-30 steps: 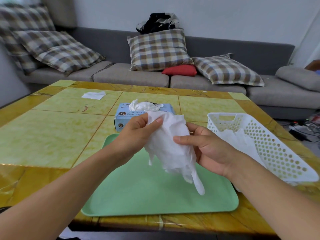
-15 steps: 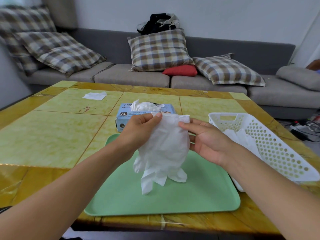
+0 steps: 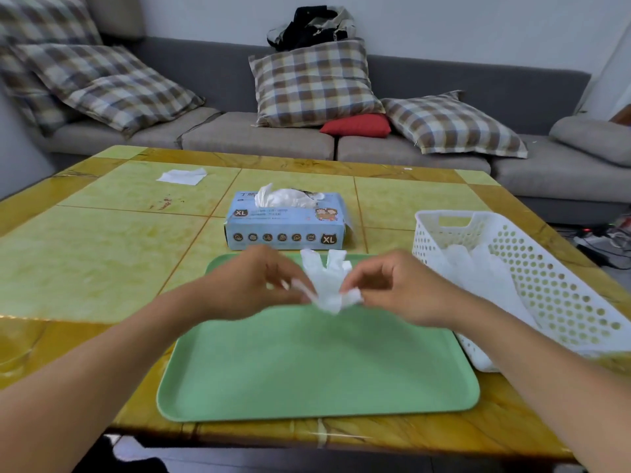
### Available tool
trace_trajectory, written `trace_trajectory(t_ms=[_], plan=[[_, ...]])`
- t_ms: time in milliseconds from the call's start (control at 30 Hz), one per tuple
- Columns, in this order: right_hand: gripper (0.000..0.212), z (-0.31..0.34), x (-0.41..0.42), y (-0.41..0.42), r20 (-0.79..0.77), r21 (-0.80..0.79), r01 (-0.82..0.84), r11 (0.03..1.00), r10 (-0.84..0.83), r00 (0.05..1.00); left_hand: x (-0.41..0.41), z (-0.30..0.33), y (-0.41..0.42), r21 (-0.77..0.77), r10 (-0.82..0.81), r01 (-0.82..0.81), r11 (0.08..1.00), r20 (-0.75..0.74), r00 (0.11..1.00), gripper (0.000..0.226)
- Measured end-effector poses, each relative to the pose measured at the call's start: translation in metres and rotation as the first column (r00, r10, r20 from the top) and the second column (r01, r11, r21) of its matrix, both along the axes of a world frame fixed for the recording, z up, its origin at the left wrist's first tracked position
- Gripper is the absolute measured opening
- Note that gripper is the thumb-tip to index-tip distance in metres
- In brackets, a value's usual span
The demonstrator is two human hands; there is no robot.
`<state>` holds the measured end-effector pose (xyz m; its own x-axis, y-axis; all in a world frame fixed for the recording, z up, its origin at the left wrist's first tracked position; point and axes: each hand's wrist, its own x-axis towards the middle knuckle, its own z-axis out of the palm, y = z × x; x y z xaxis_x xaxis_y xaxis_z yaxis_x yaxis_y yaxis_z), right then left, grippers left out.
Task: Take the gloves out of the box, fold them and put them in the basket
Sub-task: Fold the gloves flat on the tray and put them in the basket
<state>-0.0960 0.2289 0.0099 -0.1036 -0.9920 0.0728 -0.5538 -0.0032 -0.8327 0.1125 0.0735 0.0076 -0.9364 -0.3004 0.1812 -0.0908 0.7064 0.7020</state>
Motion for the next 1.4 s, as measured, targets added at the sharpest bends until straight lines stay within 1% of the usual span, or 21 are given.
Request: trace_trajectory(t_ms=[67, 133, 200, 267, 333, 400, 467, 500, 533, 567, 600, 667, 700, 767, 833, 933, 1067, 1167, 1233, 1300, 1400], plan=[[0.019, -0.013, 0.001, 0.006, -0.113, 0.2, -0.126, 0.972, 0.151, 0.982, 0.005, -0.02, 0.003, 0.02, -0.132, 0.131, 0.991, 0.219, 0.967, 0.013], [0.021, -0.015, 0.005, 0.012, -0.2, 0.335, -0.216, 0.917, 0.292, 0.935, 0.004, -0.026, 0.009, 0.043, -0.201, 0.199, 0.979, 0.356, 0.913, 0.015], [0.023, -0.012, 0.005, 0.015, -0.245, 0.408, -0.264, 0.874, 0.384, 0.89, 0.001, -0.02, 0.012, 0.064, -0.252, 0.25, 0.966, 0.444, 0.86, 0.019], [0.022, -0.006, 0.004, 0.012, -0.221, 0.383, -0.255, 0.888, 0.357, 0.908, -0.002, -0.01, 0.008, 0.143, -0.279, 0.239, 0.96, 0.476, 0.834, 0.02], [0.02, -0.006, 0.006, 0.006, -0.22, 0.245, -0.16, 0.956, 0.215, 0.951, -0.004, -0.004, 0.001, 0.149, -0.198, 0.149, 0.977, 0.403, 0.893, 0.018], [0.036, -0.014, 0.009, 0.001, -0.319, 0.185, -0.071, 0.98, 0.129, 0.939, -0.005, -0.008, -0.009, -0.001, 0.007, -0.007, 1.0, 0.283, 0.959, 0.015], [0.053, -0.023, 0.012, -0.006, -0.468, 0.293, -0.076, 0.953, 0.212, 0.858, -0.003, -0.009, -0.02, -0.227, 0.137, -0.069, 0.971, 0.295, 0.946, 0.019], [0.053, -0.025, 0.013, -0.011, -0.534, 0.346, -0.078, 0.935, 0.265, 0.803, -0.002, -0.01, -0.028, -0.28, 0.147, -0.044, 0.959, 0.358, 0.922, 0.022], [0.046, -0.023, 0.016, -0.016, -0.567, 0.368, -0.061, 0.928, 0.277, 0.776, 0.0, -0.01, -0.036, -0.268, 0.144, -0.035, 0.963, 0.401, 0.905, 0.022], [0.035, -0.017, 0.018, -0.028, -0.573, 0.331, -0.029, 0.943, 0.225, 0.788, 0.002, -0.008, -0.048, -0.238, 0.163, -0.074, 0.968, 0.383, 0.909, 0.022], [0.024, -0.008, 0.019, -0.041, -0.53, 0.234, 0.013, 0.972, 0.116, 0.84, 0.002, -0.004, -0.058, -0.233, 0.228, -0.159, 0.959, 0.312, 0.922, 0.024], [0.016, 0.013, 0.022, -0.076, -0.398, -0.015, 0.155, 0.988, -0.148, 0.905, 0.003, 0.003, -0.081, -0.303, 0.426, -0.386, 0.871, 0.077, 0.901, 0.041], [0.021, 0.024, 0.021, -0.096, -0.374, -0.118, 0.23, 0.966, -0.258, 0.891, 0.002, 0.003, -0.089, -0.342, 0.471, -0.443, 0.829, -0.001, 0.882, 0.053], [0.033, 0.044, 0.019, -0.138, -0.414, -0.173, 0.349, 0.921, -0.389, 0.823, 0.002, -0.001, -0.102, -0.402, 0.482, -0.442, 0.802, -0.003, 0.876, 0.077], [0.041, 0.05, 0.014, -0.176, -0.461, -0.062, 0.455, 0.888, -0.43, 0.776, 0.004, -0.008, -0.11, -0.413, 0.481, -0.404, 0.816, 0.097, 0.872, 0.09], [0.059, 0.043, 0.017, -0.222, -0.521, 0.136, 0.564, 0.815, -0.426, 0.74, 0.007, -0.023, -0.121, -0.386, 0.471, -0.379, 0.841, 0.175, 0.865, 0.094], [0.055, 0.035, 0.033, -0.26, -0.596, 0.185, 0.591, 0.785, -0.388, 0.703, 0.002, -0.034, -0.128, -0.345, 0.408, -0.312, 0.885, 0.255, 0.877, 0.089], [0.037, 0.02, 0.034, -0.268, -0.6, 0.064, 0.622, 0.78, -0.468, 0.649, -0.002, -0.035, -0.128, -0.334, 0.412, -0.324, 0.885, 0.242, 0.878, 0.084], [0.031, 0.004, 0.026, -0.262, -0.529, -0.053, 0.573, 0.818, -0.509, 0.679, -0.004, -0.036, -0.128, -0.325, 0.412, -0.324, 0.888, 0.256, 0.874, 0.086], [0.039, -0.011, 0.02, -0.253, -0.436, -0.178, 0.478, 0.86, -0.505, 0.745, -0.005, -0.037, -0.125, -0.328, 0.417, -0.322, 0.888, 0.279, 0.865, 0.089], [0.056, -0.024, 0.015, -0.24, -0.312, -0.389, 0.359, 0.848, -0.488, 0.815, -0.008, -0.035, -0.124, -0.349, 0.428, -0.327, 0.879, 0.273, 0.861, 0.089]])
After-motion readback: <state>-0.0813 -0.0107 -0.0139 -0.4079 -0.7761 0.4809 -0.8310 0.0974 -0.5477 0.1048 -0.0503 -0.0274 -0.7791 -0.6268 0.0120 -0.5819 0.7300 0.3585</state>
